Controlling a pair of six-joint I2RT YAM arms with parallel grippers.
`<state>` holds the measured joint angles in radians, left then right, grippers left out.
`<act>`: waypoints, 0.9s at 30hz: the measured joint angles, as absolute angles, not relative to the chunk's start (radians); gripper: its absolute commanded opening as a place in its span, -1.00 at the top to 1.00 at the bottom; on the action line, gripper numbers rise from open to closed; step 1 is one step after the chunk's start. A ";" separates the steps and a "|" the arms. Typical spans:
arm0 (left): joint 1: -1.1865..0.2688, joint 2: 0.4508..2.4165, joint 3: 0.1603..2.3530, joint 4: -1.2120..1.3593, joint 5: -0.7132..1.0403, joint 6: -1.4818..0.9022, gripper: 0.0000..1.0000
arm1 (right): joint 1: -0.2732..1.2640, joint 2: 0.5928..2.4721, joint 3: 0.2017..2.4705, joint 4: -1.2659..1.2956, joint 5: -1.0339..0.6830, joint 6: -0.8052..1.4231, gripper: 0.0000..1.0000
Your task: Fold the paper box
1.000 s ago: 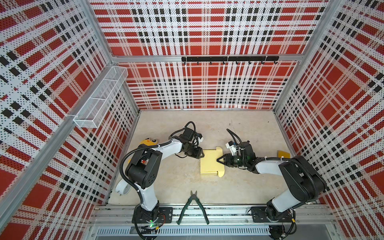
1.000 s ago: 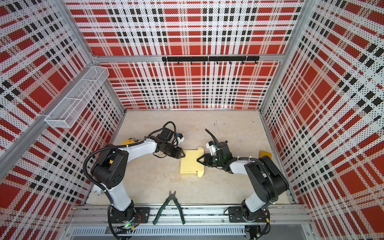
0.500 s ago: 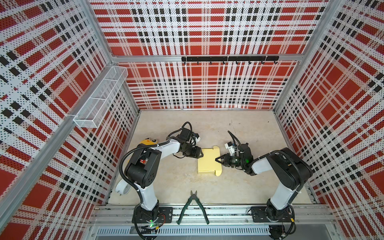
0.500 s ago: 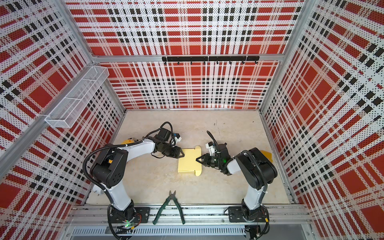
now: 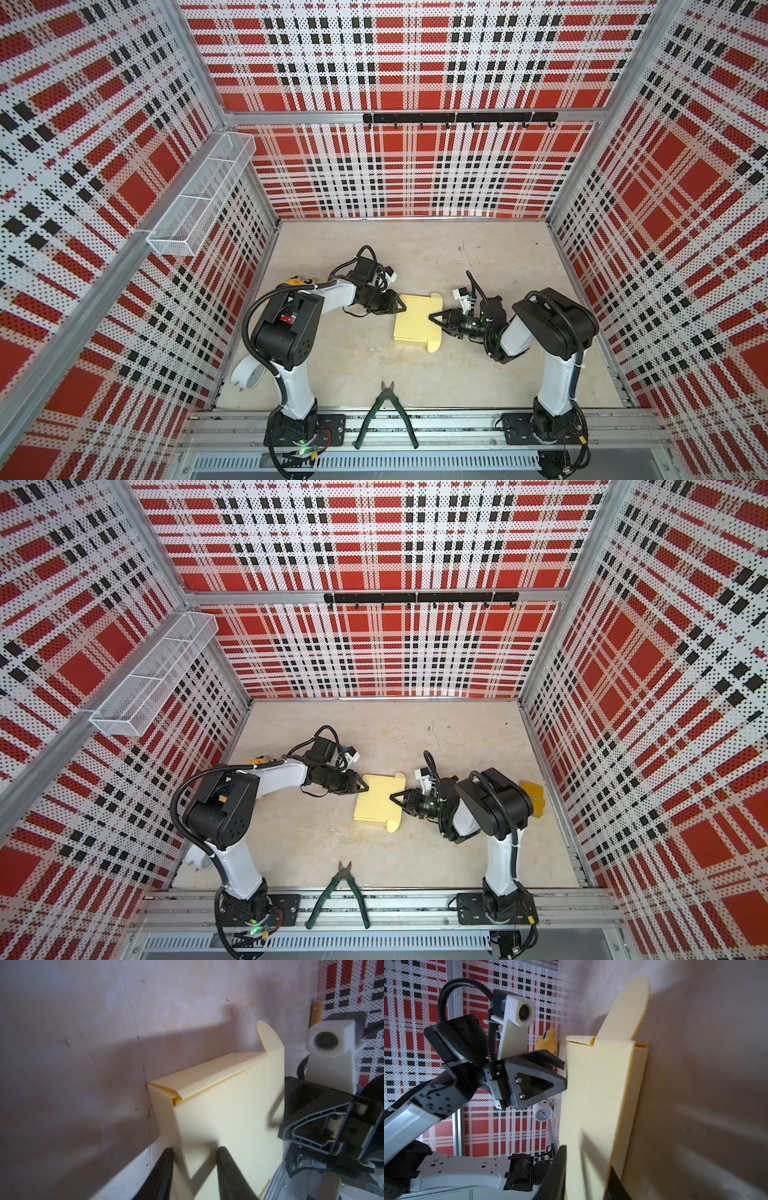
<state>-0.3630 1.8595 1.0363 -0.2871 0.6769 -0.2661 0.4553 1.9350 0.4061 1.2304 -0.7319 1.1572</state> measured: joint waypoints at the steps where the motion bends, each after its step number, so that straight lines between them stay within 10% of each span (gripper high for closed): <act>1: -0.356 1.862 1.034 -0.282 0.689 -0.266 0.28 | 0.455 1.923 0.403 1.229 -0.732 1.156 0.34; 23: -0.284 1.888 1.013 -0.227 0.799 -0.266 0.36 | 0.429 1.631 0.395 0.896 -0.695 1.057 -0.13; 27: -0.282 1.888 1.007 -0.212 0.798 -0.268 0.40 | 0.434 1.608 0.405 0.821 -0.678 1.044 -0.45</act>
<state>-0.2817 1.8881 1.0065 -0.2123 0.7982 -0.2684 0.4335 1.6081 0.4049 0.8211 -0.6781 1.0435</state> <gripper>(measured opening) 0.311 0.673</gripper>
